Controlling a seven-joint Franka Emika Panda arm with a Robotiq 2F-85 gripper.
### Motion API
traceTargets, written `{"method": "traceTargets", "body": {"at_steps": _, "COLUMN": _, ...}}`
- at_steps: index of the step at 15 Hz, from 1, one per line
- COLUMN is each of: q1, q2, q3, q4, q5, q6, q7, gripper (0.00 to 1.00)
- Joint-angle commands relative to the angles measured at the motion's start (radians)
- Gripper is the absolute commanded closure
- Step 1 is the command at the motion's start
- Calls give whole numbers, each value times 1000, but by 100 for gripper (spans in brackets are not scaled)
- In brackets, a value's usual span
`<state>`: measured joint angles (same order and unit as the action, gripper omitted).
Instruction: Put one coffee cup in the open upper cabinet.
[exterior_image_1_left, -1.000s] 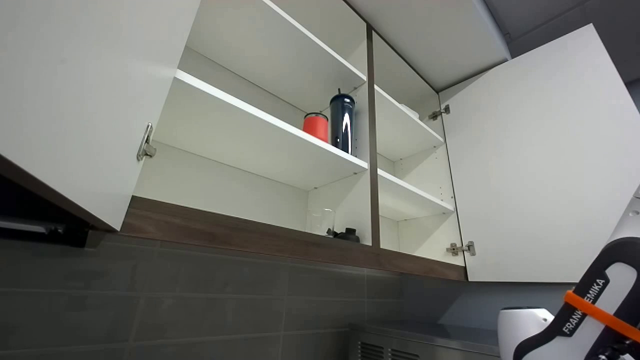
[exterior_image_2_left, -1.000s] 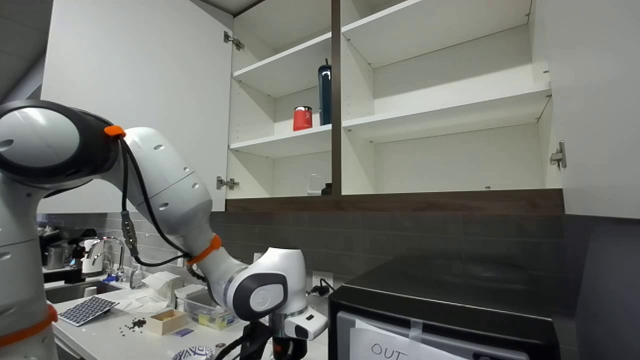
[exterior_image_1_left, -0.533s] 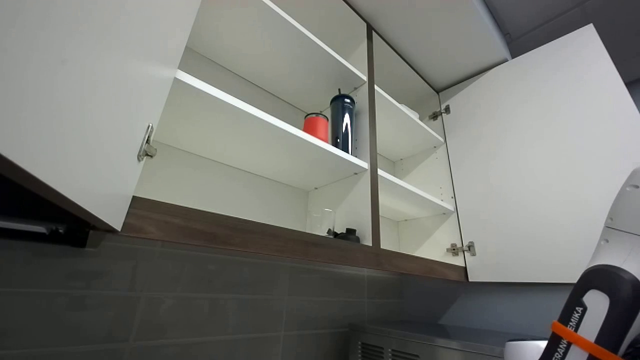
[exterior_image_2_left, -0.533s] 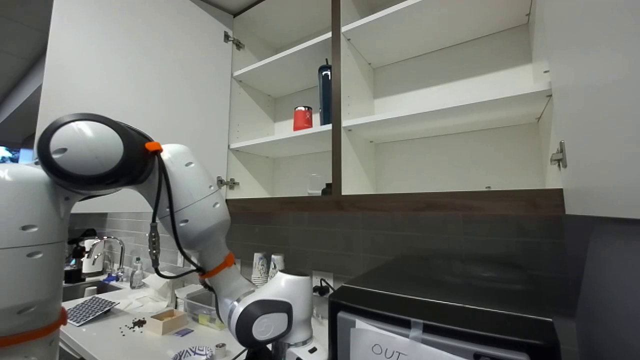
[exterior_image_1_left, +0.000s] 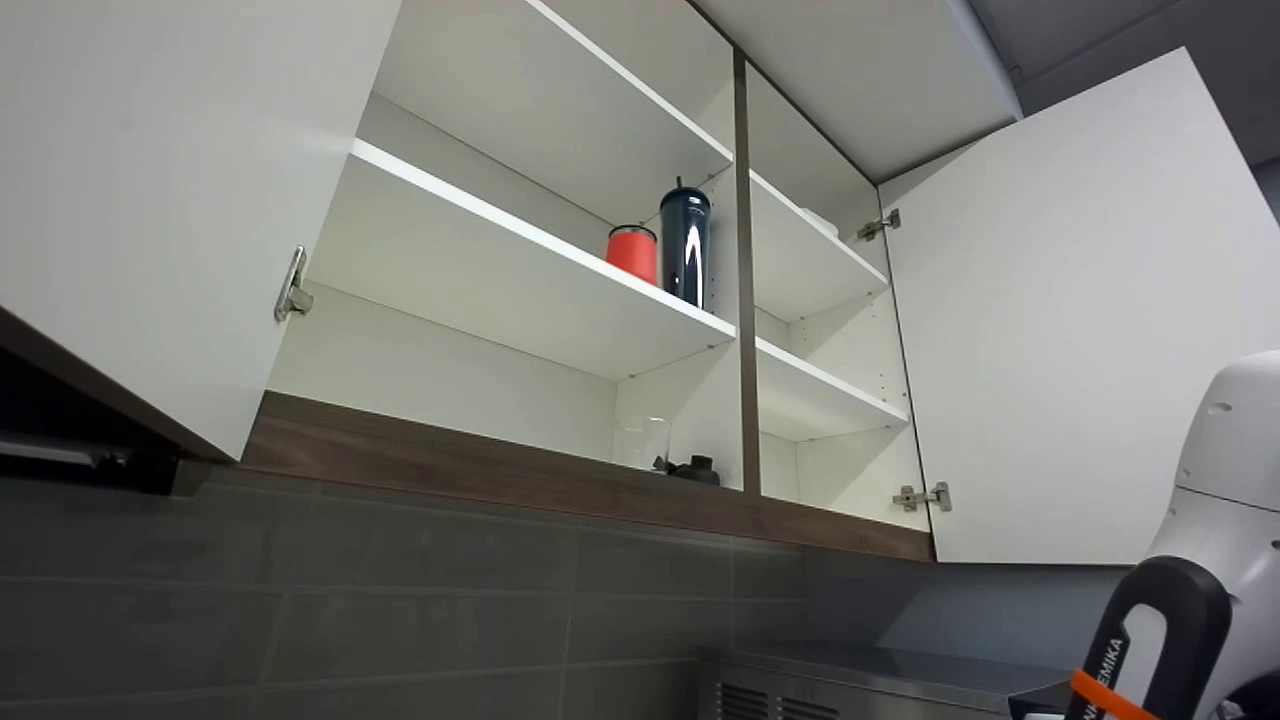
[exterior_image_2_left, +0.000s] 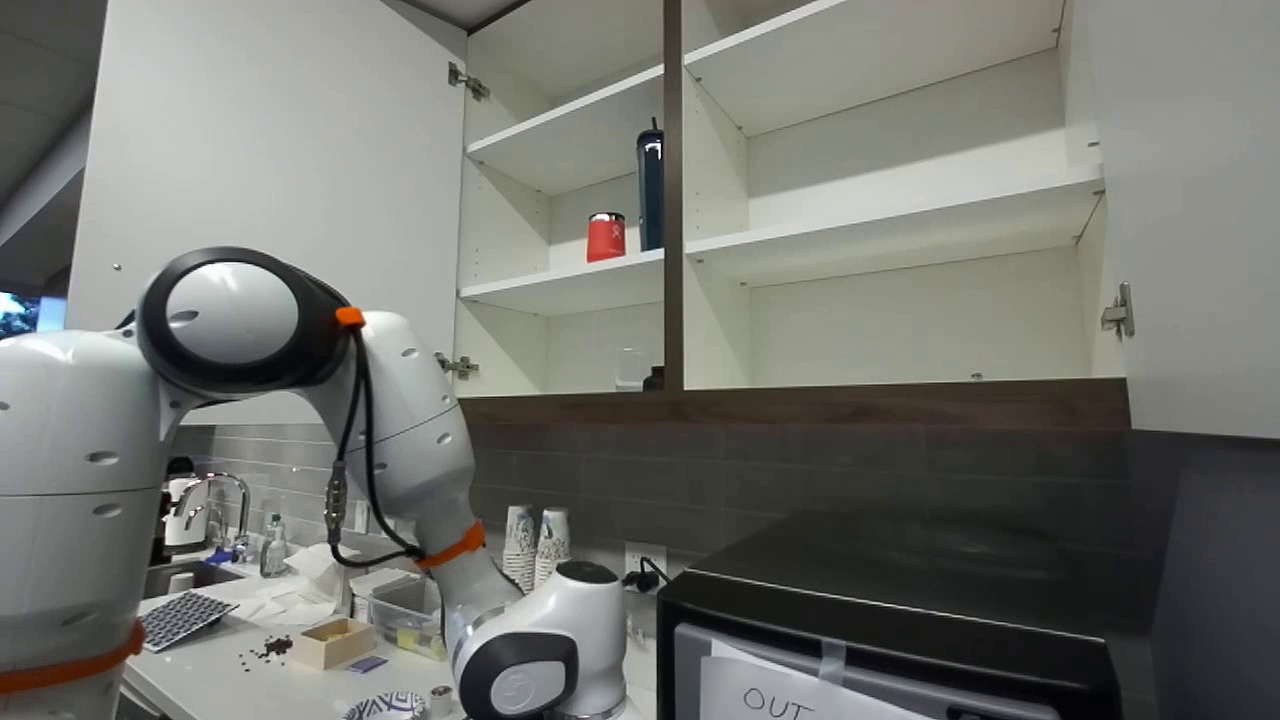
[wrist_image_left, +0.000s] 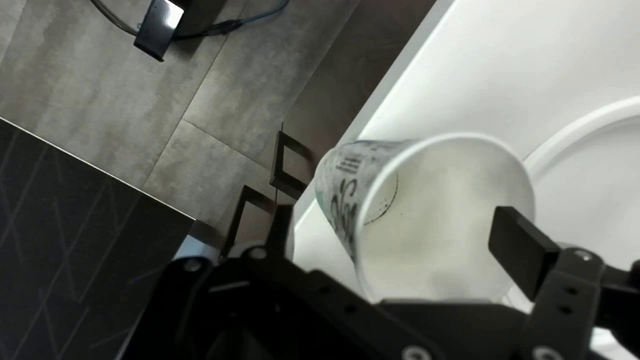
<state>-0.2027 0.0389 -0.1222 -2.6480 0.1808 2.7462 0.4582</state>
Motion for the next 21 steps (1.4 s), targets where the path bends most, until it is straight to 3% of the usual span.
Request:
{"method": "traceTargets", "body": {"at_steps": 1, "q1": 10, "q2": 1, "q3": -22, "q4": -20, "q5": 63, "q6": 84, "q7": -69, "gripper": 0}}
{"method": "traceTargets", "body": {"at_steps": 3, "q1": 10, "q2": -1, "q3": -31, "q4": -23, "q5": 42, "q6": 103, "q7": -56, "gripper": 0}}
{"method": "traceTargets", "body": {"at_steps": 4, "q1": 10, "q2": 4, "q3": -35, "q4": -23, "q5": 18, "q6": 108, "q7": -36, "gripper": 5}}
{"method": "traceTargets", "body": {"at_steps": 5, "q1": 10, "q2": 5, "q3": -36, "q4": -21, "q5": 19, "q6": 106, "q7": -37, "gripper": 27}}
{"method": "traceTargets", "body": {"at_steps": 7, "q1": 9, "q2": 22, "q3": -44, "q4": -14, "q5": -10, "q6": 109, "q7": -15, "gripper": 30}}
{"method": "traceTargets", "body": {"at_steps": 8, "q1": 11, "q2": 22, "q3": -45, "q4": -15, "q5": -14, "q6": 106, "q7": -12, "gripper": 39}}
{"method": "traceTargets", "body": {"at_steps": 9, "q1": 12, "q2": 23, "q3": -48, "q4": -13, "q5": -19, "q6": 105, "q7": -10, "gripper": 12}}
{"method": "traceTargets", "body": {"at_steps": 10, "q1": 13, "q2": 23, "q3": -50, "q4": -11, "q5": -25, "q6": 102, "q7": -7, "gripper": 9}}
{"method": "traceTargets", "body": {"at_steps": 12, "q1": 14, "q2": 25, "q3": -55, "q4": -7, "q5": -38, "q6": 99, "q7": 0, "gripper": 48}}
{"method": "traceTargets", "body": {"at_steps": 13, "q1": 15, "q2": 24, "q3": -57, "q4": -5, "q5": -40, "q6": 93, "q7": 1, "gripper": 50}}
{"method": "traceTargets", "body": {"at_steps": 19, "q1": 26, "q2": -51, "q3": -30, "q4": 6, "q5": 66, "q6": -34, "q7": -138, "gripper": 96}}
{"method": "traceTargets", "body": {"at_steps": 21, "q1": 30, "q2": -90, "q3": -31, "q4": 1, "q5": 12, "q6": -67, "q7": -130, "gripper": 100}}
